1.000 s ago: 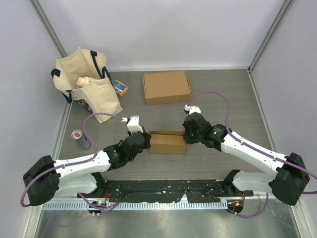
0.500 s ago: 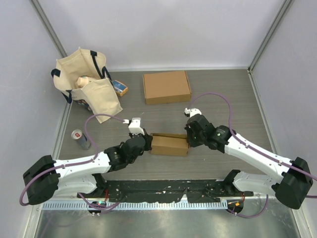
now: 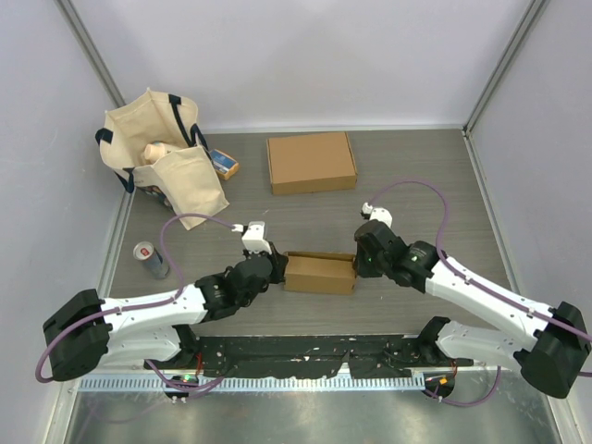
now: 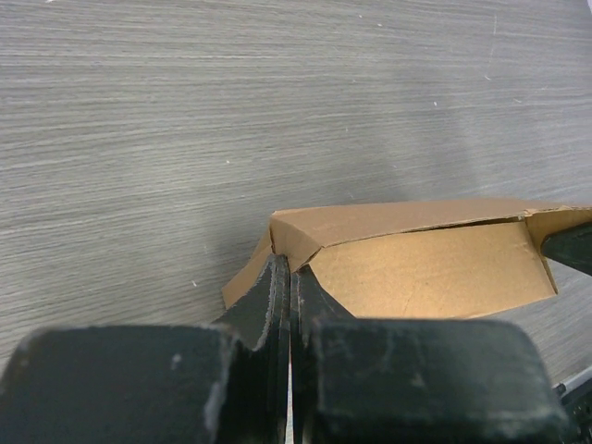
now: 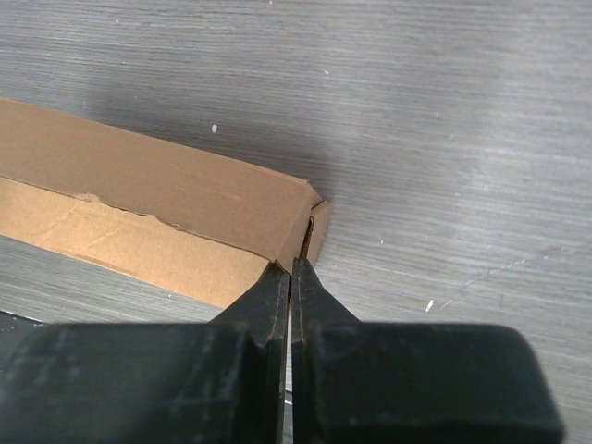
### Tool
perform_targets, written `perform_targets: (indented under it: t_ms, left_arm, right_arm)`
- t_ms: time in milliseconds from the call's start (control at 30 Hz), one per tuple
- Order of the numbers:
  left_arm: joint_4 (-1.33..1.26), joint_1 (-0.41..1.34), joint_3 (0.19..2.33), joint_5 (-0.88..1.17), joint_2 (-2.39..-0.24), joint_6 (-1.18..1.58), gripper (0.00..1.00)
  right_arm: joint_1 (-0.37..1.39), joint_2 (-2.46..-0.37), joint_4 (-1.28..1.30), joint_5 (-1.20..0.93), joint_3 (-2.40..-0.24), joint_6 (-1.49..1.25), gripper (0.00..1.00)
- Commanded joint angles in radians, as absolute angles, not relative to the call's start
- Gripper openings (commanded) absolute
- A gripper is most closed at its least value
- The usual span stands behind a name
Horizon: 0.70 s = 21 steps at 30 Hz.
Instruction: Fold the paper box
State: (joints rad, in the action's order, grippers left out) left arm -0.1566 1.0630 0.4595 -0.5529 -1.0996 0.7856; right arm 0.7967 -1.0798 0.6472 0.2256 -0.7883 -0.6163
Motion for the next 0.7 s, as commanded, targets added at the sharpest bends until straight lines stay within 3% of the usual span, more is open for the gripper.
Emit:
perform_targets:
  t_ms: [0,133,233,267,367,467,667]
  left_arm:
    - [-0.044,1.074,0.414,-0.52,-1.121,0.788,0.0]
    - [-0.046,1.075,0.411,-0.518,-1.115,0.784,0.0]
    - [-0.055,1.075,0.406,-0.522,-1.108,0.779,0.0]
    - [-0.054,1.075,0.411,-0.52,-1.104,0.775,0.0]
    - [-0.055,1.078,0.411,-0.518,-1.103,0.776,0.0]
    - [-0.058,1.08,0.414,-0.522,-1.109,0.775,0.0]
    - [-0.052,1.089,0.413,-0.532,-1.106,0.79,0.0]
  right_arm:
    - [0.802,-1.031,0.775,0.281,-0.718,-0.73,0.04]
    - [0.802,-1.02,0.764,0.255,-0.68,-0.753,0.06]
    - [0.802,-0.967,0.692,0.218,-0.66,-0.778,0.16]
    - [0.804,-0.95,0.672,0.206,-0.667,-0.772,0.32]
    - [0.802,-0.893,0.62,0.12,-0.678,-0.744,0.59]
    - [0.802,-0.849,0.582,0.063,-0.649,-0.719,0.73]
    - [0.81,-0.772,0.387,-0.077,-0.522,-0.773,0.74]
